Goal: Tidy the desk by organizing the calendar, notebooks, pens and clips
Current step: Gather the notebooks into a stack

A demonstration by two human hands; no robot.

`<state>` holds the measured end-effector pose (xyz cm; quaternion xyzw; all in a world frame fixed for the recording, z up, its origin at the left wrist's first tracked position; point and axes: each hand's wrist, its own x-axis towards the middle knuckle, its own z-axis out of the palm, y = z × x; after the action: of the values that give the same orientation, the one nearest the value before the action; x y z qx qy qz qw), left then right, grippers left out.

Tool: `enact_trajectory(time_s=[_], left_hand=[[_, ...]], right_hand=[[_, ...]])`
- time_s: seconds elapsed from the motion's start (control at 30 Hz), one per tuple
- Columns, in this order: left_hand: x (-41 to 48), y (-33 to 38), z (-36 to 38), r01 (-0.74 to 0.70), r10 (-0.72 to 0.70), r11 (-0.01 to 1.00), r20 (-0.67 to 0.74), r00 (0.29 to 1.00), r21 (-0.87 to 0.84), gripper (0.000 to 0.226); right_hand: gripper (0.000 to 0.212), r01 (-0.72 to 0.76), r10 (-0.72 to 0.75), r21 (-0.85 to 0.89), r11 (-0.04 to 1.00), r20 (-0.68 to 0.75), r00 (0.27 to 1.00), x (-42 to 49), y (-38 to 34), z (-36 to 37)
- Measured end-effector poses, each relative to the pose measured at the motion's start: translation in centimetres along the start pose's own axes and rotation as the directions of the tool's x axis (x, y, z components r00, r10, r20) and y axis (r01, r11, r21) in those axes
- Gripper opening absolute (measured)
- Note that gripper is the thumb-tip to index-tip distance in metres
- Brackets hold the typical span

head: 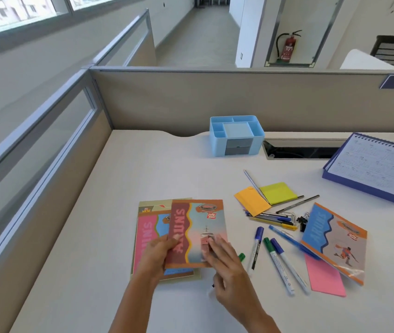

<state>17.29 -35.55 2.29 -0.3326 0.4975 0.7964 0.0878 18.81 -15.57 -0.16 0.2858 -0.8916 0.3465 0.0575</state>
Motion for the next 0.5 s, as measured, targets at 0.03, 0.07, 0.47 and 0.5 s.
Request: enact_trajectory(time_s=[0.03, 0.07, 0.47, 0.5], left_hand=[[-0.1, -0.2, -1.1, -0.016, 0.016, 1.000, -0.032, 0.999, -0.006, 0.009], [-0.2, -0.4, -2.3, -0.035, 0.035, 0.999, -0.076, 0.996, 0.006, 0.009], [-1.1, -1.4, -6.1, -0.121, 0.461, 0.704, -0.321, 0.827, 0.700, 0.011], [-1.2, -1.5, -5.9, -0.093, 0.517, 0.627, -0.324, 0.792, 0.773, 0.011]], right_hand=[[0.066, -0.089, 0.090, 0.101, 0.991, -0.005, 0.996, 0.3, -0.7, 0.5], [0.060, -0.190, 0.201, 0.201, 0.961, -0.032, 0.979, 0.7, -1.4, 1.0], [0.028, -0.689, 0.701, 0.305, 0.658, 0.087, 0.708, 5.5, -4.2, 5.8], [0.028, -0.692, 0.705, 0.296, 0.658, 0.082, 0.705, 5.6, -4.3, 6.0]])
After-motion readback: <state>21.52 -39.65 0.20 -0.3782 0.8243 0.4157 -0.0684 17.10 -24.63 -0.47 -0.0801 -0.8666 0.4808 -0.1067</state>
